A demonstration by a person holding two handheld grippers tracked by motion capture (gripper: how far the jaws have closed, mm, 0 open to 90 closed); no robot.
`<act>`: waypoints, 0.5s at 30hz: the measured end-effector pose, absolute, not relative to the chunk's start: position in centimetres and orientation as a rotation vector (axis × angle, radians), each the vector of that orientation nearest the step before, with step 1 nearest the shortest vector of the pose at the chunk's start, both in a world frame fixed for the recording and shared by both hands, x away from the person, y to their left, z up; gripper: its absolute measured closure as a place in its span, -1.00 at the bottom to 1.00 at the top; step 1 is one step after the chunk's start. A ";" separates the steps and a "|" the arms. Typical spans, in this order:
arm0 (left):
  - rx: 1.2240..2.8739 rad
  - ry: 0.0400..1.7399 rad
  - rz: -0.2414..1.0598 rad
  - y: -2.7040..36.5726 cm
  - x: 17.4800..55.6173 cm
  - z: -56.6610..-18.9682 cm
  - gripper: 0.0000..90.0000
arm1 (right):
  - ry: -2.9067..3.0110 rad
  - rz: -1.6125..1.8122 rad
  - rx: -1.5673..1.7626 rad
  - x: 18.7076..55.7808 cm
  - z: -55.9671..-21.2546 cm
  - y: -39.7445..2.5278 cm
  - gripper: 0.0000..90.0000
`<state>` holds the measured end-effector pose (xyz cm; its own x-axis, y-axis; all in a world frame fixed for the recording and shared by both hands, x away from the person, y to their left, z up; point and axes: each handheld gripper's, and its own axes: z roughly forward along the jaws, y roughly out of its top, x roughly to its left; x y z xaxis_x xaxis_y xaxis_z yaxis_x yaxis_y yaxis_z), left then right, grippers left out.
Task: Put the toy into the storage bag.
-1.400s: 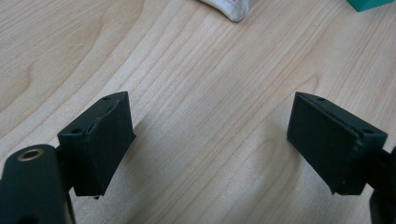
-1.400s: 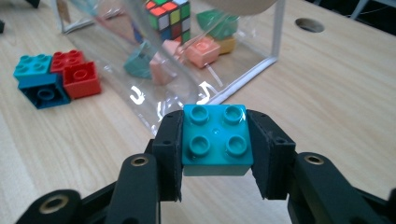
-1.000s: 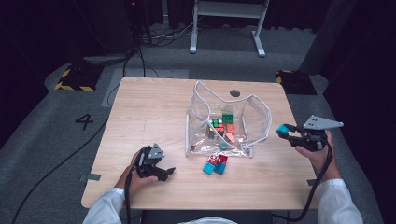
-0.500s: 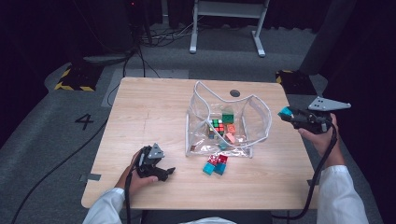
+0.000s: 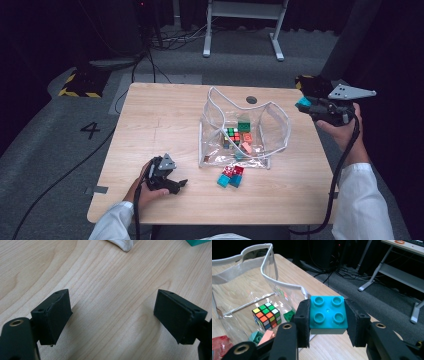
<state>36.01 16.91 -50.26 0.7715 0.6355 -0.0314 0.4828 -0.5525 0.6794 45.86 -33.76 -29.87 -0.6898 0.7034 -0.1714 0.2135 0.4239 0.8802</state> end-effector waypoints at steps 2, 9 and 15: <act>2.266 0.829 0.284 16.9 36.0 -50.3 -0.68 | 2.162 1.232 0.764 46.0 -29.8 -33.3 0.32; 2.266 0.829 0.284 16.9 36.0 -50.3 -0.68 | 2.192 1.280 0.729 46.4 -29.9 -31.7 0.32; 2.265 0.831 0.285 16.9 36.0 -50.3 -0.68 | 2.232 1.319 0.675 46.3 -30.1 -29.3 0.32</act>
